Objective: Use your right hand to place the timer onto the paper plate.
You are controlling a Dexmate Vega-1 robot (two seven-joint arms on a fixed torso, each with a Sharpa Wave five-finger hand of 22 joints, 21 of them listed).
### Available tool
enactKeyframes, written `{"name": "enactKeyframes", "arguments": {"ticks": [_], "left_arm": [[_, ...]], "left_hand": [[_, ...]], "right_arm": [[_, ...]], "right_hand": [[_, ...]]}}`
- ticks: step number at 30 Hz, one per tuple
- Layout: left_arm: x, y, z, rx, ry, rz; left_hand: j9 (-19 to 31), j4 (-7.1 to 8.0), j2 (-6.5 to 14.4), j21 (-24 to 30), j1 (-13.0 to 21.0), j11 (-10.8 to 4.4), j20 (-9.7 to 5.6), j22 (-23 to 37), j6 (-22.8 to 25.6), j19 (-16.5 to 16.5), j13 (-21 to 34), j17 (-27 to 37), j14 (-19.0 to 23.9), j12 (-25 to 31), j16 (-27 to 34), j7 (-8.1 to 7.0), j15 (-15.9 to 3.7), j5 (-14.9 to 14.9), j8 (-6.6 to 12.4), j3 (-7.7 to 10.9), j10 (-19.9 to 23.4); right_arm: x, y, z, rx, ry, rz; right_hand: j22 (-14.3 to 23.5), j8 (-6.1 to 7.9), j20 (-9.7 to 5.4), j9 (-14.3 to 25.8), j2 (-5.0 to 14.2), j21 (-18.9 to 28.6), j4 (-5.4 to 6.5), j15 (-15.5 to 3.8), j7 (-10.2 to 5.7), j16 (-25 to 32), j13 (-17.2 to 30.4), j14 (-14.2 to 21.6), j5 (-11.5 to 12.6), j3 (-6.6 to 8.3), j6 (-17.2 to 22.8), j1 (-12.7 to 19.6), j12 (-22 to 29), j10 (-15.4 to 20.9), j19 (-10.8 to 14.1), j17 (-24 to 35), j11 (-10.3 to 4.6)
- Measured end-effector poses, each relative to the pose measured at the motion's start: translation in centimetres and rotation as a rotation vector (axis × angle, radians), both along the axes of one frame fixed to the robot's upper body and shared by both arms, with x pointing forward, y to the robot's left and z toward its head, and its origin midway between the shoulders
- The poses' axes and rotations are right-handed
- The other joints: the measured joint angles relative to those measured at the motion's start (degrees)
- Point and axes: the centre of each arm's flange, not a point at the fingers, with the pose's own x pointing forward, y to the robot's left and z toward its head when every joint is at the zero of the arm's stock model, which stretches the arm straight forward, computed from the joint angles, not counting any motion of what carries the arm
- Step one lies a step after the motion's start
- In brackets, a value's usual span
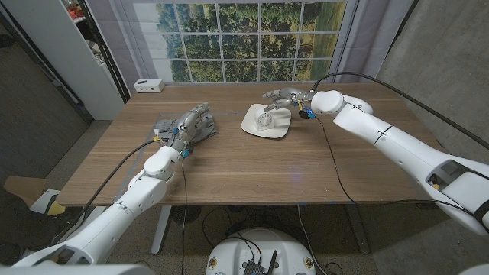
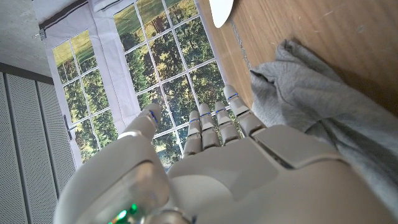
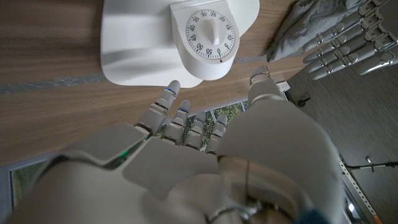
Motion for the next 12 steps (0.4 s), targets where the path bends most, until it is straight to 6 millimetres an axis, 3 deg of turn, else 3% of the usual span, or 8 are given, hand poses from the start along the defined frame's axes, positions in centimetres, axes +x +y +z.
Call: {"name": "enactKeyframes", "arguments": {"ticks": [12], "left_arm": [[0.2, 0.0, 1.2, 0.005, -0.023, -0.002]], "left_hand": [[0.00, 0.00, 0.00, -0.22, 0.00, -0.21, 0.00, 0.00, 0.00, 0.00, -0.27, 0.00, 0.00, 0.00, 0.00, 0.00, 0.00, 0.00, 0.00, 0.00, 0.21]], "right_arm": [[-2.0, -2.9, 0.6, 0.225, -0.079, 0.049]], "right_hand": [[-0.26, 0.47, -1.68, 0.00, 1.99, 0.26, 2.49, -0.09, 0.71, 0.18, -0.73, 1.38, -0.27, -0.88, -1.32, -4.28, 1.08, 0.64, 1.29, -0.47, 1.47]]}}
